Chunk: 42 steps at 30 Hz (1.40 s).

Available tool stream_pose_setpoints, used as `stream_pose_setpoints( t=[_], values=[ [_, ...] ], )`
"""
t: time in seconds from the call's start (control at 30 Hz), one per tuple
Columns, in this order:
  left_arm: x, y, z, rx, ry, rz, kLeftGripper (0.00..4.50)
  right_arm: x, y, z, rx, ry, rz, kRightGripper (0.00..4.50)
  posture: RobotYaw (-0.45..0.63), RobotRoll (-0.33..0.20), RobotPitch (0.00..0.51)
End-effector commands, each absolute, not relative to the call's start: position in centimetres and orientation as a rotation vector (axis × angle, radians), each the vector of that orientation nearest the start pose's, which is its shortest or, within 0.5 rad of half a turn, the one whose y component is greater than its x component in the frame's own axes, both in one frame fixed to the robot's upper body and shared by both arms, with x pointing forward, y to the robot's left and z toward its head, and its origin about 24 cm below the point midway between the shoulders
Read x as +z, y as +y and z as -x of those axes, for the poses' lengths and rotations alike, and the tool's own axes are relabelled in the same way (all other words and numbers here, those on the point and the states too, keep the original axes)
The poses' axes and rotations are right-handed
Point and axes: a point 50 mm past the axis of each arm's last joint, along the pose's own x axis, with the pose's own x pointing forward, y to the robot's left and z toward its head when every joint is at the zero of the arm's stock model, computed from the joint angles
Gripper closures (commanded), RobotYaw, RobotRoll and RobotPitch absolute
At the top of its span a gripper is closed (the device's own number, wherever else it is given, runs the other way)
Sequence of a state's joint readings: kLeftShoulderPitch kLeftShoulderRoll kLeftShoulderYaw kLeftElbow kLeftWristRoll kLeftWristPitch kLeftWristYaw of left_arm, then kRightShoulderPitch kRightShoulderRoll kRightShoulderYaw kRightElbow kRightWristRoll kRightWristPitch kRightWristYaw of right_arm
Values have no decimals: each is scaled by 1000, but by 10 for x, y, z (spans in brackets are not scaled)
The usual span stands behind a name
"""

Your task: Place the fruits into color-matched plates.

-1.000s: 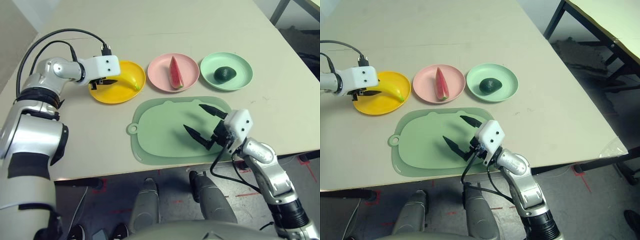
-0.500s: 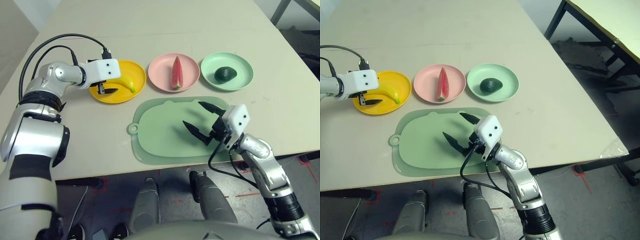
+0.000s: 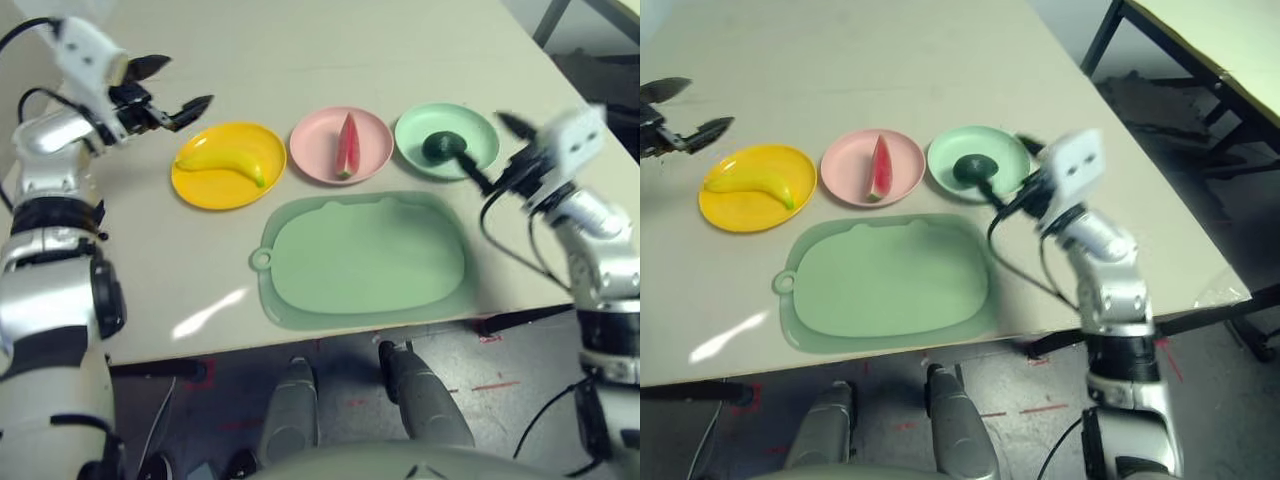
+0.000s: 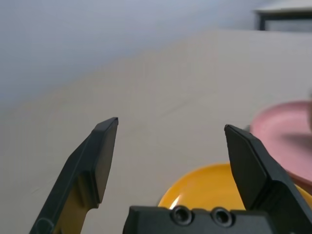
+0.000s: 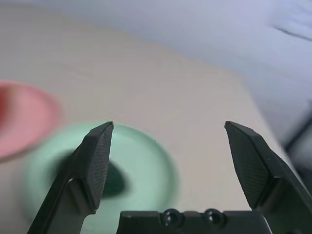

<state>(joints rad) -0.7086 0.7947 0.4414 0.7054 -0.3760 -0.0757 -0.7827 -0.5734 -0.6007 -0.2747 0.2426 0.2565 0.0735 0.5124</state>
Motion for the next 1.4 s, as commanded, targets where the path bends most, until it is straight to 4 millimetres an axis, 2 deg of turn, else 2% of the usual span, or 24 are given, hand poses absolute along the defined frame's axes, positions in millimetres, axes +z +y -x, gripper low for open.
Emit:
stream_pose_setpoints(
  t=[0.03,0.1,0.2,0.3,0.47,0.57,0.67,0.93,1.03,1.23,1.4],
  values=[
    [210,373,-292,-30,-358,0,54,186,-299,-327,161,-247,218,0,-19,0,239],
    [194,378,-278,75,-362,100,54,170,-308,-324,153,-221,202,0,-6,0,240],
    [165,385,-255,214,-340,223,54,148,-310,-319,169,-193,171,0,1,0,243],
    [144,381,-240,261,-279,219,54,132,-311,-312,165,-206,122,0,15,0,244],
    [128,364,-230,231,-212,158,54,124,-325,-298,97,-270,71,0,15,0,245],
    [127,359,-233,222,-206,151,54,118,-334,-290,84,-271,67,0,8,0,245],
    [129,358,-237,194,-188,117,54,115,-333,-287,96,-268,77,0,0,0,245],
    [132,353,-242,137,-154,39,54,113,-311,-291,177,-293,89,0,-15,0,242],
    [131,351,-241,130,-144,20,54,115,-310,-290,186,-298,89,0,-18,0,242],
    [130,360,-232,158,-129,5,54,116,-306,-288,188,-305,76,0,-17,0,250],
    [129,359,-225,171,-118,-16,54,112,-303,-289,199,-292,60,0,28,0,263]
  ],
)
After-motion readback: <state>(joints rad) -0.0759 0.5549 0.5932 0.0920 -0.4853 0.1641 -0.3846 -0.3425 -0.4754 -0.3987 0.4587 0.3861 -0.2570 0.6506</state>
